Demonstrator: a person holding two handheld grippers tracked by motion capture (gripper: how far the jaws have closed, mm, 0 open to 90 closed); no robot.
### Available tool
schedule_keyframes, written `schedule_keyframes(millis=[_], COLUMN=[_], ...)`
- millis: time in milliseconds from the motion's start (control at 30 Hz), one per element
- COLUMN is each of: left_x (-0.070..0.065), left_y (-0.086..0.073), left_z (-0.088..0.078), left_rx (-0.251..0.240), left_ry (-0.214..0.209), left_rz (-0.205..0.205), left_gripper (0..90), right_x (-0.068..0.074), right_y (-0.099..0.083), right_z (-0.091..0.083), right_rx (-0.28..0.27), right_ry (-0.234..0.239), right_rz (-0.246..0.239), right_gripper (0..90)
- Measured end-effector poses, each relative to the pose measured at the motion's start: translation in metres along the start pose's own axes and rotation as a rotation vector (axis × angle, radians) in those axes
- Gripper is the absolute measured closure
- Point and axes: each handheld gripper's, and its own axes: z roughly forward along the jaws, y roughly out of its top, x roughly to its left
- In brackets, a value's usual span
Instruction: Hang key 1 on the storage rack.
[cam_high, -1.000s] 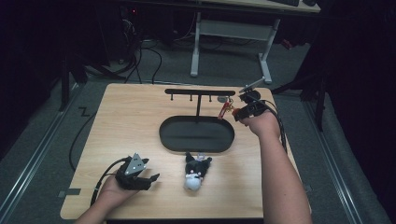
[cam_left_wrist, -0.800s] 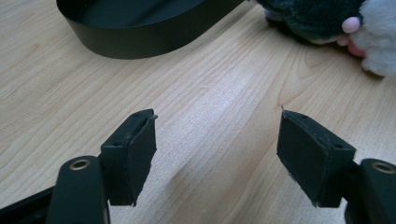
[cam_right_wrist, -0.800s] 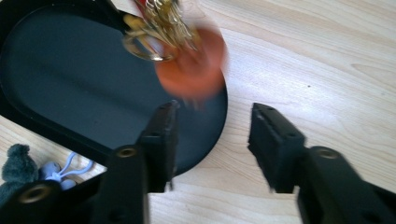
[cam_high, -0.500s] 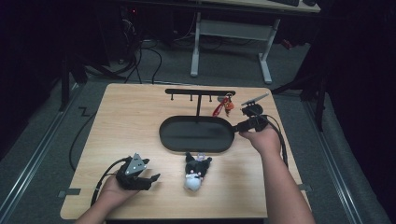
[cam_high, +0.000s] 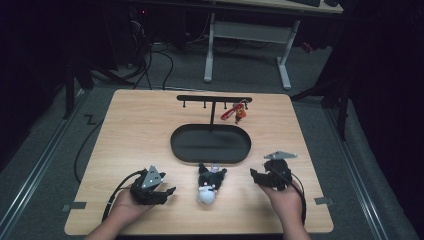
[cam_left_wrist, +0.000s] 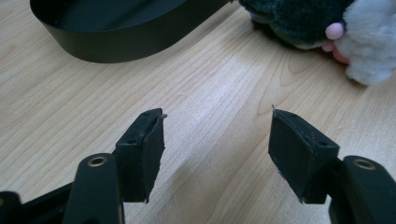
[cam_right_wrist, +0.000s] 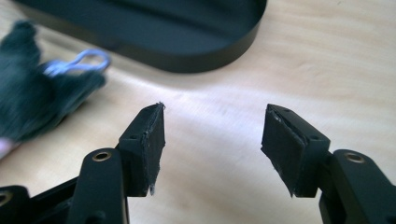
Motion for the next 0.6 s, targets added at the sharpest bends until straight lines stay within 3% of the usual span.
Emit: schedule_keyframes(millis=[133,167,233,267,300,333,433,500,600], left_x=[0.001,0.000,-0.001,-0.002,-0.004,-0.007,-0.021,-0.033,-0.051], left_y=[0.001,0.002,0.004,0.008,0.016,0.020,0.031,0.037,0.043], left_z=[-0.001,-0.001,-0.003,-0.002,0.004,0.009,0.029,0.040,0.051], left_rx=[-0.003,-0.008,-0.034,-0.048,-0.053,-0.045,0.004,0.013,0.024], left_ry=[-0.005,-0.003,0.000,-0.009,0.010,0.006,0.000,-0.025,-0.040], left_rz=[-0.018,-0.021,-0.038,-0.069,-0.097,-0.111,-0.109,-0.117,-0.096], left_gripper=[43.6,43.6,61.1,72.0,72.0,80.3,87.7,89.5,89.5], right_x=[0.009,0.009,0.013,0.011,0.011,0.008,0.000,0.000,0.003], right_y=[-0.036,-0.036,-0.060,-0.068,-0.068,-0.070,-0.069,-0.067,-0.066], right_z=[-0.008,-0.008,-0.015,-0.018,-0.018,-0.019,-0.015,-0.013,-0.014], right_rx=[-0.104,-0.104,-0.211,-0.186,-0.186,-0.179,-0.174,-0.177,-0.194], right_ry=[-0.024,-0.024,-0.056,-0.010,-0.010,-0.004,0.037,0.050,0.068], right_rz=[0.002,0.002,-0.009,0.020,0.020,0.021,0.063,0.044,0.030], right_gripper=[40.8,40.8,45.6,47.9,47.9,53.1,56.9,57.8,57.8])
